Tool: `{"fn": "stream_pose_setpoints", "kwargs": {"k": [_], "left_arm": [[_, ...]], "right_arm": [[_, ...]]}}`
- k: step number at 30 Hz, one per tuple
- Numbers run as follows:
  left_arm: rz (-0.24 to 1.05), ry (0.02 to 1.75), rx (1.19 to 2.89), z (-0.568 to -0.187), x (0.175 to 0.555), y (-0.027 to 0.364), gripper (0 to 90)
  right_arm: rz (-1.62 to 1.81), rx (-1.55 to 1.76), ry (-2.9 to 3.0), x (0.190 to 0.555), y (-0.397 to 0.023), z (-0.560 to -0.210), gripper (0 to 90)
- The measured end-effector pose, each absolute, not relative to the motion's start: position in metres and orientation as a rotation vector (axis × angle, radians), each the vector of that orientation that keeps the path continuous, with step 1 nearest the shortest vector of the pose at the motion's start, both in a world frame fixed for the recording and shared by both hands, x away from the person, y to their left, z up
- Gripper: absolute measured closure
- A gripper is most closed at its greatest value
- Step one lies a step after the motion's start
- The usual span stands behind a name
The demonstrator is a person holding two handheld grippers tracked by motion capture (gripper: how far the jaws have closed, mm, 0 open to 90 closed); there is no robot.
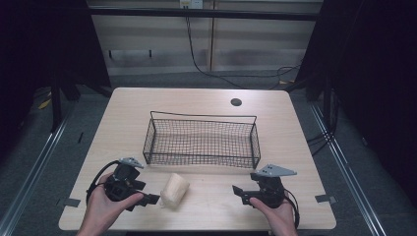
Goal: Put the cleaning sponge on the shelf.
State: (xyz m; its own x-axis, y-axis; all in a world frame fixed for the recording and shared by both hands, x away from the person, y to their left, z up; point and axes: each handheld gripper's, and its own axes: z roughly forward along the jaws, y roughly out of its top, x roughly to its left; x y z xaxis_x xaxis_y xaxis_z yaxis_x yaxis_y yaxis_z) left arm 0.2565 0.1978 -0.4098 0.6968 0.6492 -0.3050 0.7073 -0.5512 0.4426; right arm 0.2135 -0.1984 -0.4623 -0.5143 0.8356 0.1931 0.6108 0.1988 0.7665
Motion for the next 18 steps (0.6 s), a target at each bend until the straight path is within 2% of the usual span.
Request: {"fn": "stream_pose_setpoints", "kwargs": {"k": [18], "left_arm": [[-0.189, 1.043, 2.436, -0.404, 0.271, 0.168, 23.0]], "right_arm": [[1.212, 1.373, 2.224, 0.214, -0.198, -0.464, 17.8]]}}
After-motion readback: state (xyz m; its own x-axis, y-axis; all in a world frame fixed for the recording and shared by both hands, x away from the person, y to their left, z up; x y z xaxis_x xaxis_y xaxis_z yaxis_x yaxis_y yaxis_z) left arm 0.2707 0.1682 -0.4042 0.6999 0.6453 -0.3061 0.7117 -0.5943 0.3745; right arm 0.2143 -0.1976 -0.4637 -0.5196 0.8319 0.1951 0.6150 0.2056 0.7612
